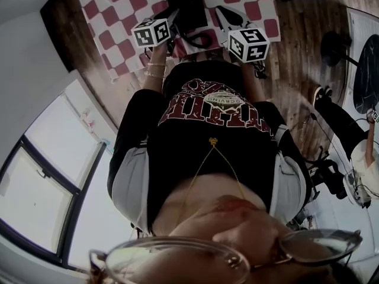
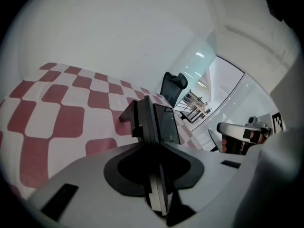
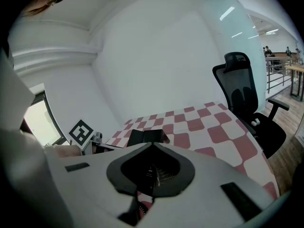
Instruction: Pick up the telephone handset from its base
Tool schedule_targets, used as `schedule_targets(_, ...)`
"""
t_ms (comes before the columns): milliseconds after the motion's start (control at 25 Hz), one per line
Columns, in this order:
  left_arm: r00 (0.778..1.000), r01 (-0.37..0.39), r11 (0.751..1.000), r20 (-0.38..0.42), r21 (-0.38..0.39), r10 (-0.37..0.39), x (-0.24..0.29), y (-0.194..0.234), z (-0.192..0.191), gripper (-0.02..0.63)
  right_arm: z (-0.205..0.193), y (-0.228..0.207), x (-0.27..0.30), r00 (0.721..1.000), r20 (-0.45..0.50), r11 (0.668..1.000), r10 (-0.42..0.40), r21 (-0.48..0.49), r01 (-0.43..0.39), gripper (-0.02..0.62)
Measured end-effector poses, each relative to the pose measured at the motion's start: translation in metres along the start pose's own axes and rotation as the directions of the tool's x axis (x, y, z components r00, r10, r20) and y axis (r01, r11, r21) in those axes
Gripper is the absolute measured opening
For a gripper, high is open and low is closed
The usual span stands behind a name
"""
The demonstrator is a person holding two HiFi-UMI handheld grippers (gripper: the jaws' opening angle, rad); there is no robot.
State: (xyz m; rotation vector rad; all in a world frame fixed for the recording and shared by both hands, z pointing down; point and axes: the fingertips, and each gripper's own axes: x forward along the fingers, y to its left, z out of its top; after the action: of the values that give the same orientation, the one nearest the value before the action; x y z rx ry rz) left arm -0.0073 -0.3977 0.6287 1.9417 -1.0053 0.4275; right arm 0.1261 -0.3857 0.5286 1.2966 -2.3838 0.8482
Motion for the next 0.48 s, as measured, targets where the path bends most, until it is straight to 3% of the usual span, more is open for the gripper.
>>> schedule_targets(480,0.998,0.027,0.999,0.058,-0.031,-0.025,-0.012,-0.008,0.014,0.080,0.003,0.004,0.001,1.000,0.000,0.999,0.028,-0.018,-0.028,0.020)
